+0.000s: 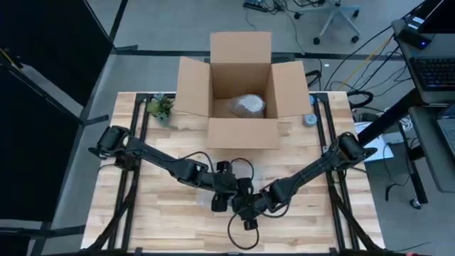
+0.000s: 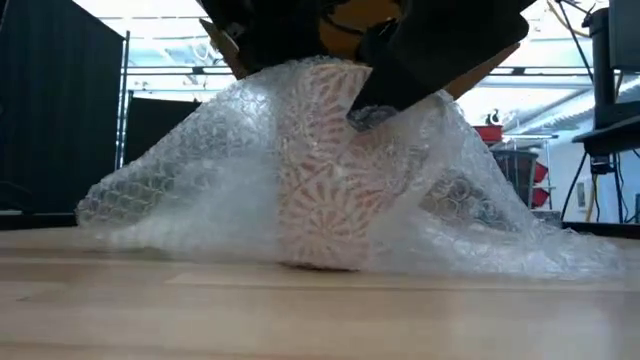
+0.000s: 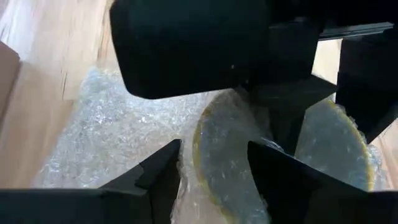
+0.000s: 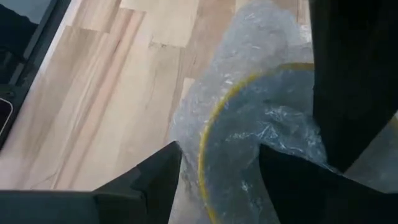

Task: Wrap mug
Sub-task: Wrap the orange mug with bubble wrap

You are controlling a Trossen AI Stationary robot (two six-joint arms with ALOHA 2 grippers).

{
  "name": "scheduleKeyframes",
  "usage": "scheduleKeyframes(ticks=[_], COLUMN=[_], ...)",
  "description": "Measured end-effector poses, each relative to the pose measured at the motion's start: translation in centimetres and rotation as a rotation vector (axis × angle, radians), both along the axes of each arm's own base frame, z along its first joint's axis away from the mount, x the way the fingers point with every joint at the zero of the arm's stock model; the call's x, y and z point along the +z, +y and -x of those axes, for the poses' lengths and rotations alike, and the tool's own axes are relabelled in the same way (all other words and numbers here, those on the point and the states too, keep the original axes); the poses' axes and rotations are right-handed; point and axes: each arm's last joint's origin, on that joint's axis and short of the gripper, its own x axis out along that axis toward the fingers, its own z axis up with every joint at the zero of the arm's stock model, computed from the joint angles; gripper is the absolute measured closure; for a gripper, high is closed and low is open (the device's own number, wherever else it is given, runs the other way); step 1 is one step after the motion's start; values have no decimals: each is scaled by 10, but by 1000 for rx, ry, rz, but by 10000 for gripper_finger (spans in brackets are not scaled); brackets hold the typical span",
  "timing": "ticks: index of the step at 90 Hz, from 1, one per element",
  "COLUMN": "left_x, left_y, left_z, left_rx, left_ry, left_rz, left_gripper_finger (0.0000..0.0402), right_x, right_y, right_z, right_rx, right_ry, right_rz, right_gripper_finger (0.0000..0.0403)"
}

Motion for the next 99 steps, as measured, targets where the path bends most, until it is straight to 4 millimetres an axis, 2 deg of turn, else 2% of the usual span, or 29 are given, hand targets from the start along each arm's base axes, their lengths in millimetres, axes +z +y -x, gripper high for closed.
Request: scheduleKeyframes(ticks=[15,56,99], left_x=[0,-18,-23], left_y=[0,-1,-2], left_z=[-1,-12,-11], left_rx=[-5,3,-5], left_ry=[-11,-4,24], left_rz=[-2,4,-10], left_gripper_finger=[226,226,226], right_x=[0,0,44], right_y=[0,0,-5], right_z=[0,0,20], right_rx=[4,2,9], right_ry=[1,-5,-46], right_rz=[5,4,-12], right_gripper_finger=[202,202,202])
